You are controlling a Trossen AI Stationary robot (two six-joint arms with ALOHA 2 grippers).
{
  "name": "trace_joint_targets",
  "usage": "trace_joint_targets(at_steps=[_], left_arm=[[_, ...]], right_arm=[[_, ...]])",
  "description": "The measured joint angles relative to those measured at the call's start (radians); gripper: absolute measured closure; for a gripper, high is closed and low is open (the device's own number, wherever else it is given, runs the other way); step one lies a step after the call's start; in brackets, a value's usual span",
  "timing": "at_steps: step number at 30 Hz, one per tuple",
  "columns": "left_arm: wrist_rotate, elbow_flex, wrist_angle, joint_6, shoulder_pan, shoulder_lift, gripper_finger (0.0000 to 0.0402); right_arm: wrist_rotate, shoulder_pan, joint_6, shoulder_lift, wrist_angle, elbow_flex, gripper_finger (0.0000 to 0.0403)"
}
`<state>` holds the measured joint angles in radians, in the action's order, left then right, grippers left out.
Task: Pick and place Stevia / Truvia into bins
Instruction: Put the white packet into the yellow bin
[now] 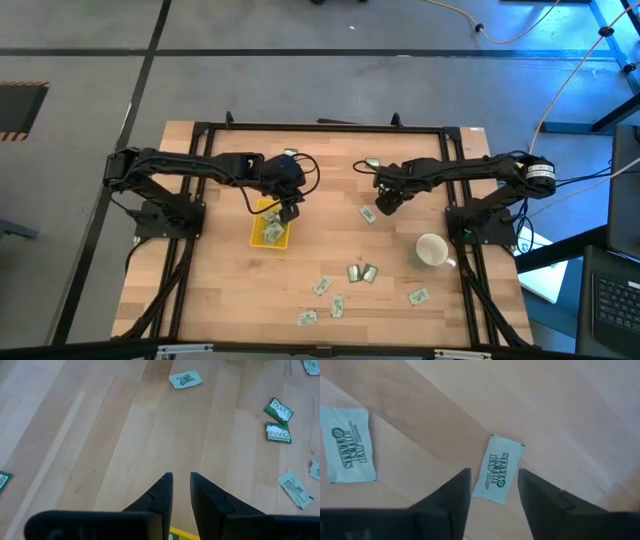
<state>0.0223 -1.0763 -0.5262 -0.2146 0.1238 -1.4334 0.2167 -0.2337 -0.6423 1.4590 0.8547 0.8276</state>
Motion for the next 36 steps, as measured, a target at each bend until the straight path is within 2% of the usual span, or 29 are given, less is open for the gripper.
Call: trace_joint_targets(at_steps=[7, 14, 17, 23, 36], left_arm=[[0.0, 0.0, 0.0, 0.0, 0.0, 0.0, 0.0339], [0.0, 0.0, 0.0, -0.007, 0.0, 0.0, 0.0338], [0.0, 0.0, 0.0, -0.008, 0.0, 0.0, 0.0339], [0.0, 0.0, 0.0, -0.008, 0.0, 0.0, 0.0343], [0.0, 0.0, 0.0, -0.008, 0.0, 0.0, 0.0344]], right_arm=[[0.002, 0.001, -0.032, 0.0, 0.001, 0.0, 0.0209], [-0.01, -0.049, 0.016, 0.0, 0.001, 0.0, 0.0222], [-0.052, -0.078, 0.033, 0.0, -0.002, 0.0, 0.0231], [-0.106, -0.121, 0.069, 0.0, -0.133, -0.078, 0.024], [-0.133, -0.115, 0.044, 0.0, -0.183, -0.147, 0.0241]])
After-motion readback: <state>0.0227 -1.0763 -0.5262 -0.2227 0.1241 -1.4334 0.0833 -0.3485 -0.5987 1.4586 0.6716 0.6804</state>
